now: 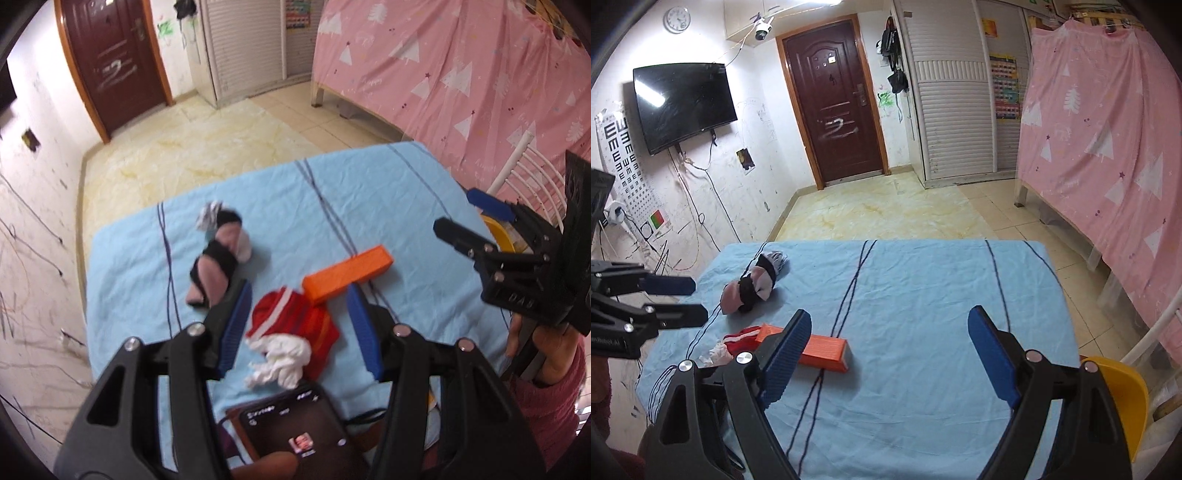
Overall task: Collect trash
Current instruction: 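Grasp the white cloth with the left tool while the right tool grasps the long orange box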
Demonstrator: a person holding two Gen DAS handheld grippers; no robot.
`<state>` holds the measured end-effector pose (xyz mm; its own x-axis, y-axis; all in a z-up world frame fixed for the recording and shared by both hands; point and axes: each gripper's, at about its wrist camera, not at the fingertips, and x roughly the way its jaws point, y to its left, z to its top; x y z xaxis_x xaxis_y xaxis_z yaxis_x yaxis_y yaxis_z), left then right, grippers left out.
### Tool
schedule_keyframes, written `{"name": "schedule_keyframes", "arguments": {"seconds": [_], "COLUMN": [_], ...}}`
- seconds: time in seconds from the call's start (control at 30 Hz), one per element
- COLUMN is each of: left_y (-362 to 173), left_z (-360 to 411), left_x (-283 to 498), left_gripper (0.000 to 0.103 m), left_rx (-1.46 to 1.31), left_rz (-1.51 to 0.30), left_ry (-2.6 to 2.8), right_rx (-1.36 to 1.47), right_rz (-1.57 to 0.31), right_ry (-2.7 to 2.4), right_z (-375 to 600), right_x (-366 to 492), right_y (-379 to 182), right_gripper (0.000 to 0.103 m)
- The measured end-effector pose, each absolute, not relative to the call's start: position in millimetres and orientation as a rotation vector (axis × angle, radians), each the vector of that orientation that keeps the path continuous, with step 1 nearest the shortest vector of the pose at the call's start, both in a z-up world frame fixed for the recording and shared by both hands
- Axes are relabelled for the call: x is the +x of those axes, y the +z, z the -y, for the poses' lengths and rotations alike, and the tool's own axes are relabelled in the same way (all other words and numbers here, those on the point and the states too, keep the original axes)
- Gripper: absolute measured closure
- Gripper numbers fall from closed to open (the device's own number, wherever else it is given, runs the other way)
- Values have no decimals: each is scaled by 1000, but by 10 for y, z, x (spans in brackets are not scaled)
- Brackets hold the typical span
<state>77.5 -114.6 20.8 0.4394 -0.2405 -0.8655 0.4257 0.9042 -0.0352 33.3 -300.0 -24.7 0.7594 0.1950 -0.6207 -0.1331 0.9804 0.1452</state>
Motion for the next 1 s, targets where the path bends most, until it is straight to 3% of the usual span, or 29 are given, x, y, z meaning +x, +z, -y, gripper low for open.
{"name": "schedule_keyframes", "arguments": {"seconds": [0.6, 0.83, 1.0], "left_y": [-446, -507, -390], "left_z": [907, 859, 777], "left_x": [760, 787, 815], "left_gripper": [52, 74, 77], "left_rx": [103, 75, 70], "left_rz": [-1207, -1196, -1145], "left_ry": [-471, -484, -476], "right_rx": [56, 18, -16], "right_rz": [-774, -814, -835], "right_ry": [284, 315, 314], "right_z": [2409, 2217, 2147], "right_x": [538, 608, 697], "right_y": [-414, -556, -633], "right_gripper": [23, 23, 22]}}
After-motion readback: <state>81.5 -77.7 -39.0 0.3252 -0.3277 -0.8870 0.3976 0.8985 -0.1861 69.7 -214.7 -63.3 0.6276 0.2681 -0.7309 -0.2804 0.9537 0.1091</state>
